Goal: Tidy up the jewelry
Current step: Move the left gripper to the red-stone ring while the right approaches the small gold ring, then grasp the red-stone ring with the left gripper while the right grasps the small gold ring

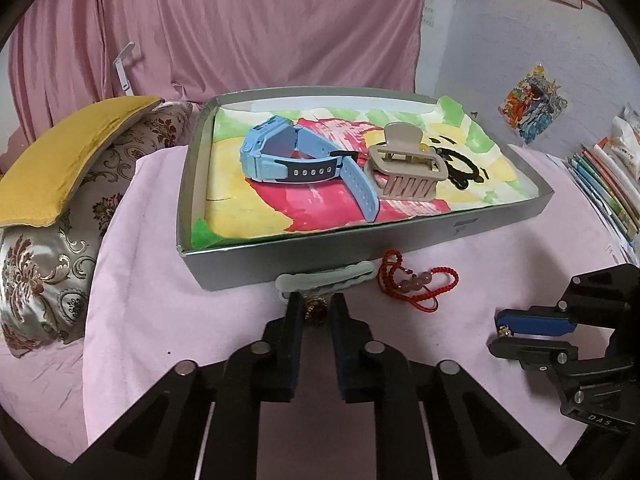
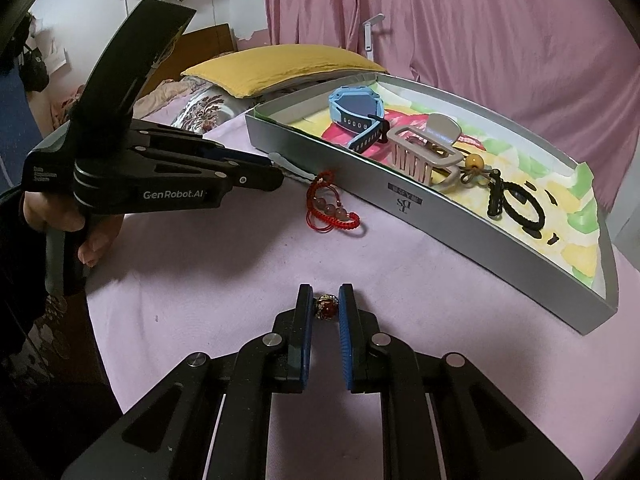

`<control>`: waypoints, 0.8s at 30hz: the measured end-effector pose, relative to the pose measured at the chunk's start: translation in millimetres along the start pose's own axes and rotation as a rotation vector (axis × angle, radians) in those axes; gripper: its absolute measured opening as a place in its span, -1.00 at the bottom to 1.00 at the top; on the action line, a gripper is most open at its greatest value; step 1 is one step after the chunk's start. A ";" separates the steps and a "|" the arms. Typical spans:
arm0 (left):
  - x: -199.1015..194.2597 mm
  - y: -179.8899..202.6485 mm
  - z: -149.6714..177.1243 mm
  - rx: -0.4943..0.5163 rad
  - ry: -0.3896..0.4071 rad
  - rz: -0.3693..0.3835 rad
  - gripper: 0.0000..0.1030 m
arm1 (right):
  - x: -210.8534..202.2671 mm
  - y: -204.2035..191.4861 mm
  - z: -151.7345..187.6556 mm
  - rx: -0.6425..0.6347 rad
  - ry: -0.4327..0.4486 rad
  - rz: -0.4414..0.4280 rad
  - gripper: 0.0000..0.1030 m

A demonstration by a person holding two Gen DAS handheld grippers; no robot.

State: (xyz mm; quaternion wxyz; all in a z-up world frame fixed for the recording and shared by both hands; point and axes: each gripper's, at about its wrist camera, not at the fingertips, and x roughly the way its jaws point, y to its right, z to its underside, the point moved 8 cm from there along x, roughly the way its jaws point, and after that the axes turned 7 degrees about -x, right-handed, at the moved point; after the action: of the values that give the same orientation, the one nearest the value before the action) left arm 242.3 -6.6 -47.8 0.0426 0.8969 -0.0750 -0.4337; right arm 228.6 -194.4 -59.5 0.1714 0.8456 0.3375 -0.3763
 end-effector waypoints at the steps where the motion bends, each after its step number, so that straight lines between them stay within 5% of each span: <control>1: 0.0 0.0 0.0 0.002 0.000 0.001 -0.77 | 0.0 0.9 0.5 0.009 0.004 -0.004 -0.78; 12: -13.9 11.2 13.4 0.007 0.033 0.066 -0.78 | -5.9 9.3 0.6 0.058 0.048 0.022 -0.79; 24: -60.2 39.5 -4.5 0.019 0.276 0.134 -0.78 | -54.9 21.0 -17.9 0.101 0.289 0.144 -0.79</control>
State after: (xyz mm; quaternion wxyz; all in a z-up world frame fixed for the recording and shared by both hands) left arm 205.1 -35.1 7.0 0.0727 0.9413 -0.1324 -0.3019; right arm 225.8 -223.9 -5.7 0.1052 0.9204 0.2777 -0.2542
